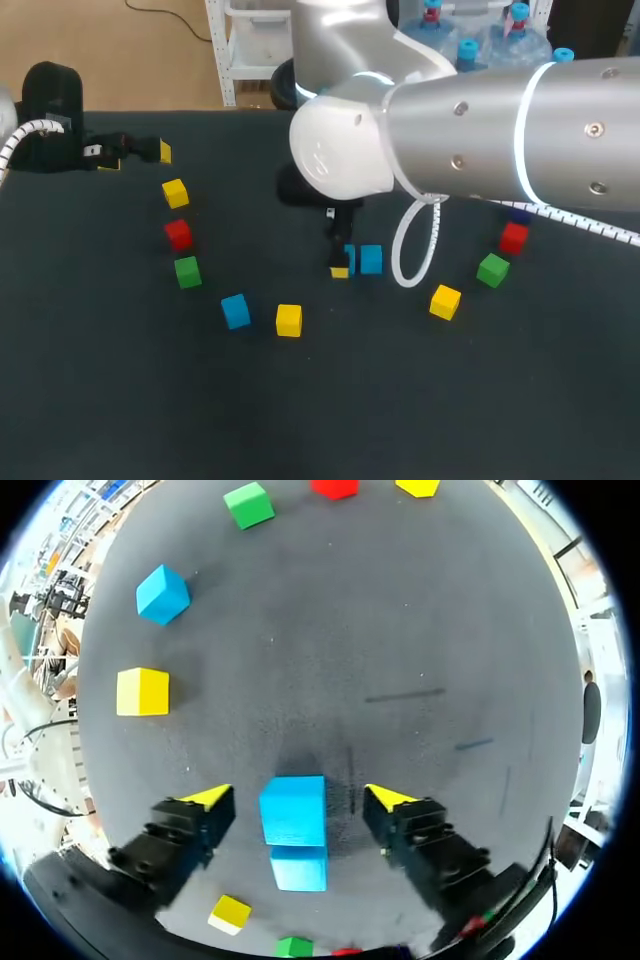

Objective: Place the blue cubes, place green cubes on the blue cubes, place the yellow cubes on the green cubes, then place the red cubes on the yellow cubes, and place purple cube on the red cubes.

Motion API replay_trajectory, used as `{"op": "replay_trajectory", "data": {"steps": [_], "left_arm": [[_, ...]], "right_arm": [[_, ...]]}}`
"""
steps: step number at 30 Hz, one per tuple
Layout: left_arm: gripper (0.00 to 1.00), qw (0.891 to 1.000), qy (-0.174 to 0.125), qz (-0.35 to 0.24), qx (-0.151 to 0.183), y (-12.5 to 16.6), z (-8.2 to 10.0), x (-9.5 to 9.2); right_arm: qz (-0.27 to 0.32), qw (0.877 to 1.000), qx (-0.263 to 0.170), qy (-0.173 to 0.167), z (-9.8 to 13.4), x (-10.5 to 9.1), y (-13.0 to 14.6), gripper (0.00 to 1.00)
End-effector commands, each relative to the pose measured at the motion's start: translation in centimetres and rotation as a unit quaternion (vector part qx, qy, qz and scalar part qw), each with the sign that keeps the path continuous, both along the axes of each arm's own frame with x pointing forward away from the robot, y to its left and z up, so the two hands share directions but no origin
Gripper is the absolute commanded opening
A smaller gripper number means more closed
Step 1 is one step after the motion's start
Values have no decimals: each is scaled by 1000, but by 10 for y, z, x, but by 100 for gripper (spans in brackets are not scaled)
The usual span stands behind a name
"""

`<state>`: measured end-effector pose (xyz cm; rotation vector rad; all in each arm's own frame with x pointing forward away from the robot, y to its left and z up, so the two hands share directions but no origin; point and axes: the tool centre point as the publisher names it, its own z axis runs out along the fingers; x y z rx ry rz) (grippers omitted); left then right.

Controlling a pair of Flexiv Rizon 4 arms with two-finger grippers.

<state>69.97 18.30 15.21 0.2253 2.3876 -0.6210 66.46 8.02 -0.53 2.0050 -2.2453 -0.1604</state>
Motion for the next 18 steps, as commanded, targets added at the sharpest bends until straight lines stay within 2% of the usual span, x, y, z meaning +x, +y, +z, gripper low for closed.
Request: {"op": "replay_trajectory", "data": {"steps": [1,10,18], "left_arm": [[100,1000,-4,-3,-5,2,-2,0],[100,1000,-4,-3,-5,2,-2,0],[100,1000,-4,-3,-5,2,-2,0]], "right_arm": [[-1,1000,3,-1,2,0,-1,100],[-12,1000,14,-9,16,5,-2,100],[-35,999,38,-16,51,1,-5,100]]}}
